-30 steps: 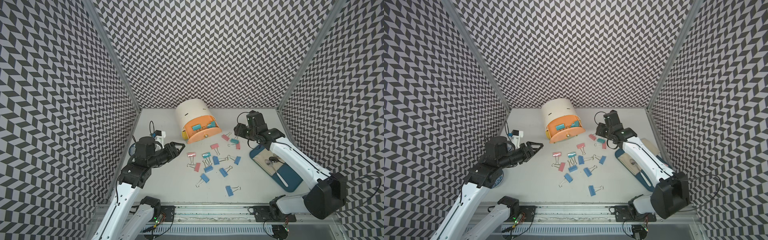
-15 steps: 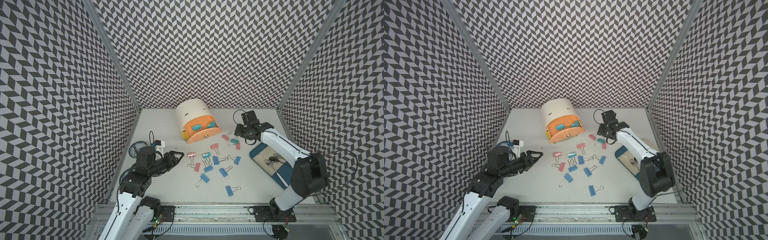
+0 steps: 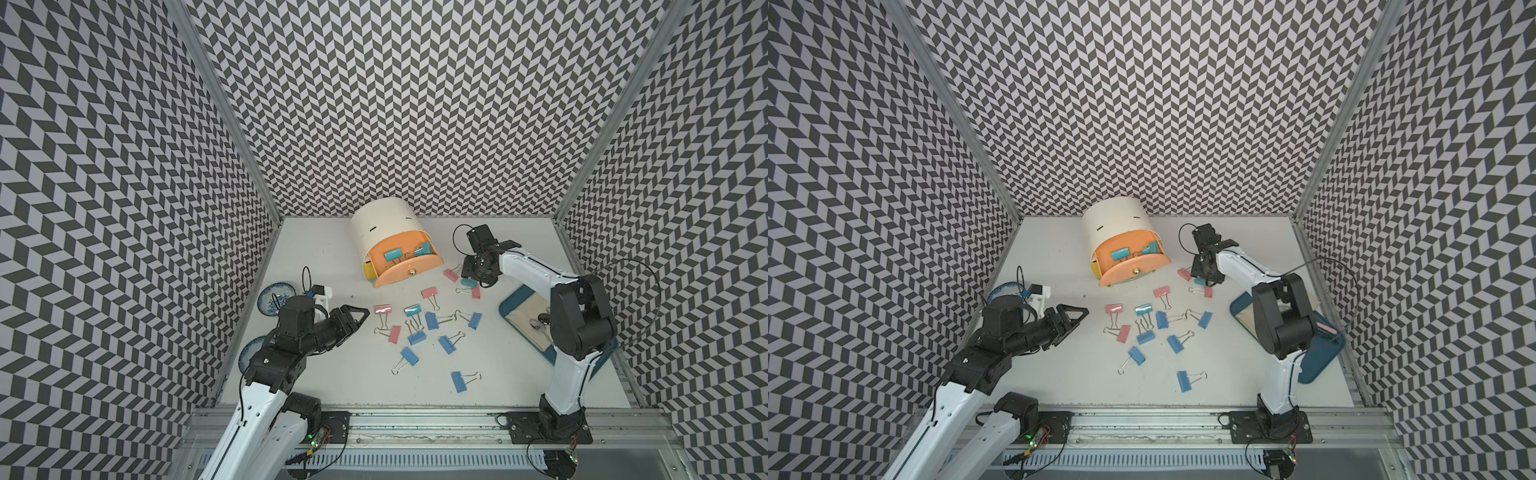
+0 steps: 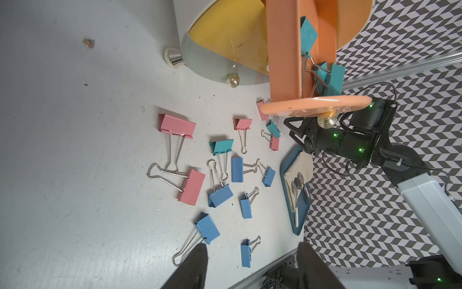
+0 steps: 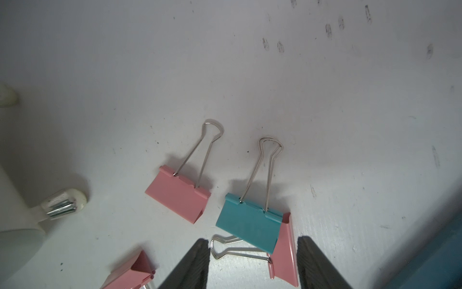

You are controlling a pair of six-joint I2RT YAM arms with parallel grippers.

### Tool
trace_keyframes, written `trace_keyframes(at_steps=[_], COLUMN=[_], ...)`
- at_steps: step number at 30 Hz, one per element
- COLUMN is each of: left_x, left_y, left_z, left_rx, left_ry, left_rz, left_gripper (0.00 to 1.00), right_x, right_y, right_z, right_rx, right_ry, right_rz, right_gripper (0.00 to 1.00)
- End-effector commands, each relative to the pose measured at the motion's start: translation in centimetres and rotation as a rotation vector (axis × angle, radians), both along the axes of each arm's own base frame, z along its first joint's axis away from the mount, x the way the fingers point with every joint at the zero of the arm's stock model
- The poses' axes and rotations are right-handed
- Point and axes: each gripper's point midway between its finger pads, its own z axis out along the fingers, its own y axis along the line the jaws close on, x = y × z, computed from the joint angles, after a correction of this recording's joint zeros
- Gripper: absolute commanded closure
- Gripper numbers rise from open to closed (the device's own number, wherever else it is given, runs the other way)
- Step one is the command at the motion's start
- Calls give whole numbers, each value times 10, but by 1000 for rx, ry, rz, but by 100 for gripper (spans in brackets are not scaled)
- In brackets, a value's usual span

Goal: Put the binder clips in the drawer according to color
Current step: Pick up the binder clip at the center of the board.

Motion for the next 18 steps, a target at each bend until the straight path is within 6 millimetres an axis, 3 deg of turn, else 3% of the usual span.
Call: trace_keyframes(at_steps=[1, 18], left_x=[6, 20], left_y=[-3, -10], left_z=[4, -2], left_rx=[-16, -20], left_ry=[-30, -28], left_rz=[-12, -35], left_gripper=[39, 39], right_x=[9, 11], right_y=[-1, 14], right_z=[-1, -18], right_rx=[-16, -84], right_ry=[-7, 43], right_rz=[4, 42], right_gripper=[40, 37])
